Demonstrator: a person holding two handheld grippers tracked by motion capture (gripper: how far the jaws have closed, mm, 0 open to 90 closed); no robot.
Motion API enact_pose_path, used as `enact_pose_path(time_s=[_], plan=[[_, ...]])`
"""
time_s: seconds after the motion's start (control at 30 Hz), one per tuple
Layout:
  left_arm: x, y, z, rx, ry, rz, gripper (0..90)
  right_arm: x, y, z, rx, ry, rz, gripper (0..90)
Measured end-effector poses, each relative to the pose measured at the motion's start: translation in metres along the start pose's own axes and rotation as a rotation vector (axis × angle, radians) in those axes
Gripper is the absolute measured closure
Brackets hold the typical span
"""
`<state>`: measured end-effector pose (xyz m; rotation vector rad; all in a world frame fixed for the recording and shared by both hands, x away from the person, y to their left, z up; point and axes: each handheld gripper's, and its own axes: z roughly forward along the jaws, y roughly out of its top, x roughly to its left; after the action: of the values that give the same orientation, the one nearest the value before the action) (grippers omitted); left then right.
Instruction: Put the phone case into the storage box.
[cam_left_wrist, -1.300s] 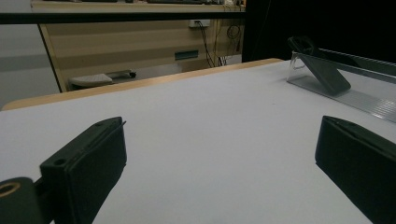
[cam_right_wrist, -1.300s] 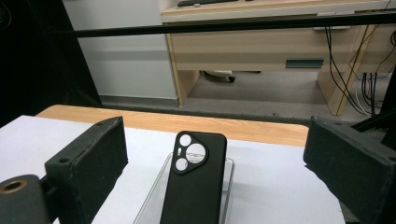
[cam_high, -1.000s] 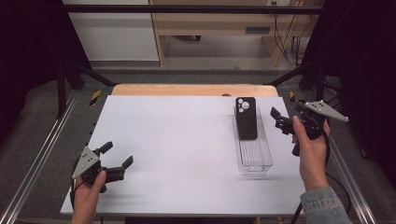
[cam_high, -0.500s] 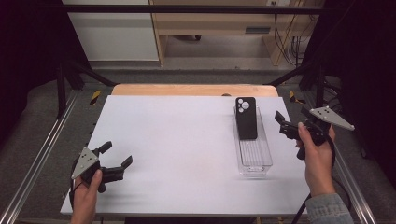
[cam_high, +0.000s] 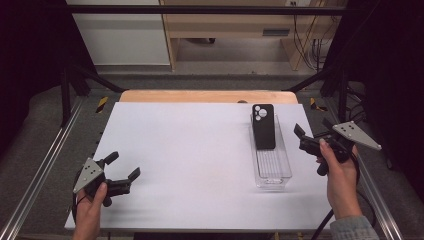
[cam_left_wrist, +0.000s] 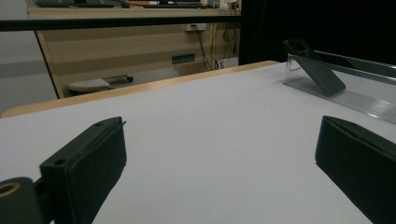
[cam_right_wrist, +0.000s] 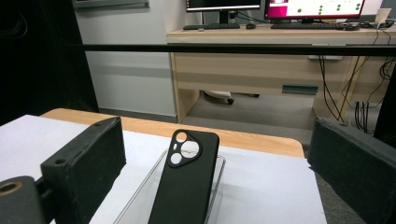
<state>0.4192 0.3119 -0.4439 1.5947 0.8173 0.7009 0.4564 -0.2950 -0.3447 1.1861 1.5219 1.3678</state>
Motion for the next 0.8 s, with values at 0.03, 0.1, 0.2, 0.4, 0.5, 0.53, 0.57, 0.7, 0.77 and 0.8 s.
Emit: enact_pose_path(time_s=[0.03,0.1,0.2,0.4,0.5,0.53,0.57,0.7,0.77,0.8], plan=[[0.000,0.000,-0.001,-0.002,0.001,0.009,2.2,0.000,0.000,-0.001,-0.004,0.000,-0.002,4.5],[0.002,0.001,-0.002,-0.009,0.012,0.003,2.2,0.001,-0.002,-0.002,-0.015,-0.006,0.005,4.5],[0.005,-0.001,-0.005,-0.008,0.023,-0.008,2.2,0.003,-0.006,-0.005,-0.010,-0.004,-0.006,4.4],[0.007,-0.001,-0.010,-0.015,0.033,-0.015,2.2,0.003,-0.011,-0.009,-0.007,-0.002,-0.011,4.4],[0.007,-0.001,-0.010,-0.014,0.032,-0.012,2.2,0.001,-0.013,-0.012,-0.016,0.004,-0.019,4.4],[0.007,-0.001,-0.010,-0.013,0.033,-0.014,2.2,0.001,-0.014,-0.012,-0.018,0.004,-0.017,4.4],[0.007,-0.001,-0.010,-0.013,0.033,-0.014,2.2,0.000,-0.015,-0.013,-0.016,0.002,-0.019,4.5],[0.006,0.000,-0.010,-0.012,0.028,-0.008,2.2,-0.001,-0.019,-0.016,-0.026,-0.015,-0.031,4.8],[0.005,-0.001,-0.009,-0.007,0.020,-0.007,2.2,-0.002,-0.020,-0.017,-0.024,-0.015,-0.029,4.8],[0.004,-0.001,-0.008,-0.005,0.018,-0.002,2.2,-0.002,-0.021,-0.017,-0.024,-0.017,-0.030,4.8]])
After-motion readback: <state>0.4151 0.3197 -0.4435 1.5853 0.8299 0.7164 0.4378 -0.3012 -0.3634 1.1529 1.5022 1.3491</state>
